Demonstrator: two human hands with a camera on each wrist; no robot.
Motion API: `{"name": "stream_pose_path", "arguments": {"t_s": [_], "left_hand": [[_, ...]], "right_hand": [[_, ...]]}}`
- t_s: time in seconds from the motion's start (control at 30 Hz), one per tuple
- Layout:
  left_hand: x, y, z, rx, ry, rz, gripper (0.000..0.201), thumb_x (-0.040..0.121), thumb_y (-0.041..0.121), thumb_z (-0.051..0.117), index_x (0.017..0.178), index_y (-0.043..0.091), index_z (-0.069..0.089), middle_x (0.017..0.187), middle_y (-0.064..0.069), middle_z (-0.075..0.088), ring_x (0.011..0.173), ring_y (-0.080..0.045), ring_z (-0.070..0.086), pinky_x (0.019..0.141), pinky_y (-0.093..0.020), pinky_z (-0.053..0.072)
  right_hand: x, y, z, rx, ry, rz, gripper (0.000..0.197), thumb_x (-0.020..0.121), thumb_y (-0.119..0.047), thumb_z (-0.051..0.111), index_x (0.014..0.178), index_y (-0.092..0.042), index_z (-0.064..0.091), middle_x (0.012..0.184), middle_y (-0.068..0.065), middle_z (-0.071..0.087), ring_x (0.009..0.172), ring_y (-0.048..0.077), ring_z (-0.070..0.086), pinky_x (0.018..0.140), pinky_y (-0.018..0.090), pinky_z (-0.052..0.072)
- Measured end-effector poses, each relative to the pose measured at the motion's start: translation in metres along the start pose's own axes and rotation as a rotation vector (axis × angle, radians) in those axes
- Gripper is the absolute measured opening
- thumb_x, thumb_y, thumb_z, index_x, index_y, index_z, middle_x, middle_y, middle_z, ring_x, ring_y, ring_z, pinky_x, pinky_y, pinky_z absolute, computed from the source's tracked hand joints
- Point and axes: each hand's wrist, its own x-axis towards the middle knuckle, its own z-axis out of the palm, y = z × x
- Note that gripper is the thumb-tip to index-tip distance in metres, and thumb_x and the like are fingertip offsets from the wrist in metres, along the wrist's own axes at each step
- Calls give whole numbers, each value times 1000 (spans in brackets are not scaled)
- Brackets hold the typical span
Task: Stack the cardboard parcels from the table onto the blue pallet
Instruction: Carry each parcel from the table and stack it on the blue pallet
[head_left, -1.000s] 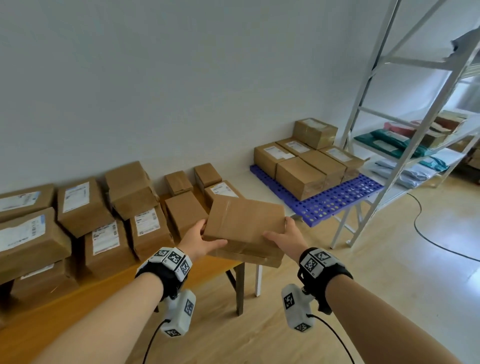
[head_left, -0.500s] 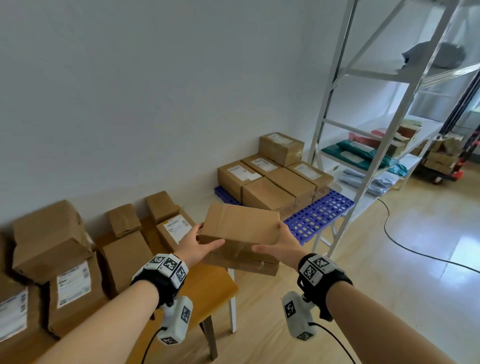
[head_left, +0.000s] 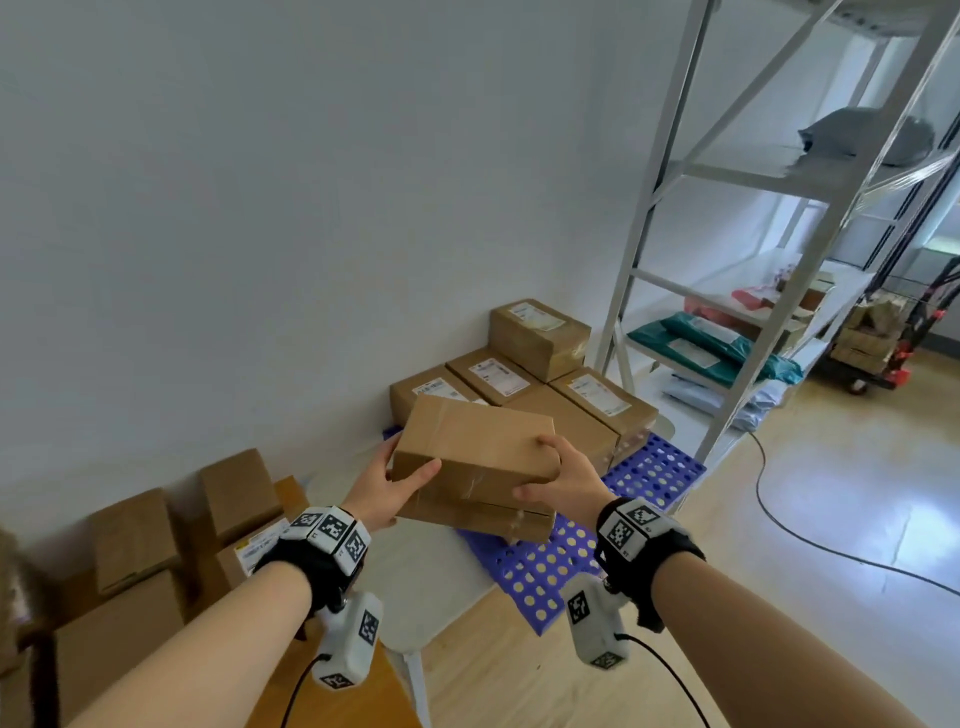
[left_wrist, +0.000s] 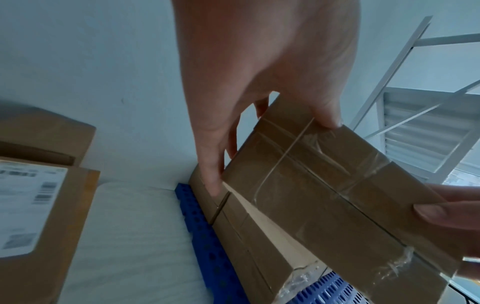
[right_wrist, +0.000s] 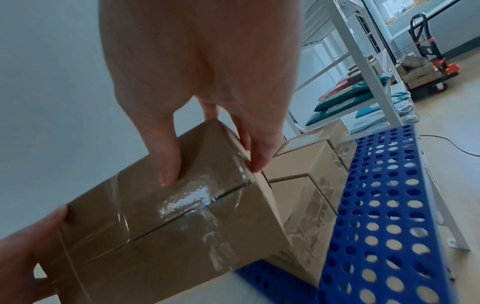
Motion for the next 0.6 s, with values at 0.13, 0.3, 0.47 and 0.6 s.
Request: {"name": "stream_pose_path", "arguments": {"t_s": [0.13,0.3,0.47,0.6], "left_hand": [[32,14,17,-44,38,-5,51,86,33,65,131,25,44,117,-4,59,104,-22,56,82,-31,50],[74,36,38,5,107,-19,52,83,38,67,127,15,51,111,-1,59,101,-18,58,81,-26,49],[107,50,64,-5,207,-75,46,79,37,72,116,13,59,101,2,64,93,-15,62,88,-30,52],[131,62,88,-41,290,-119,35,75,38,75,104,21,61,105,2,66,99,-18,63,94,-38,51]], "right_hand": [[42,10,-19,12,7,-14,80,72,-27,79,139,-26,35,133,4,42,116,20,47,99,34,44],[102,24,-51,50,-24,-64,79,71,-31,81,137,-29,37,130,2,45,112,20,51,94,33,48],[156,32,-84,64,-131,-136,78,74,-31,79,139,-27,36,127,1,46,110,19,53,89,29,48],[199,40,-109,103,-244,-164,77,76,-28,78,139,-24,35,124,-2,47,106,17,55,88,28,49]]}}
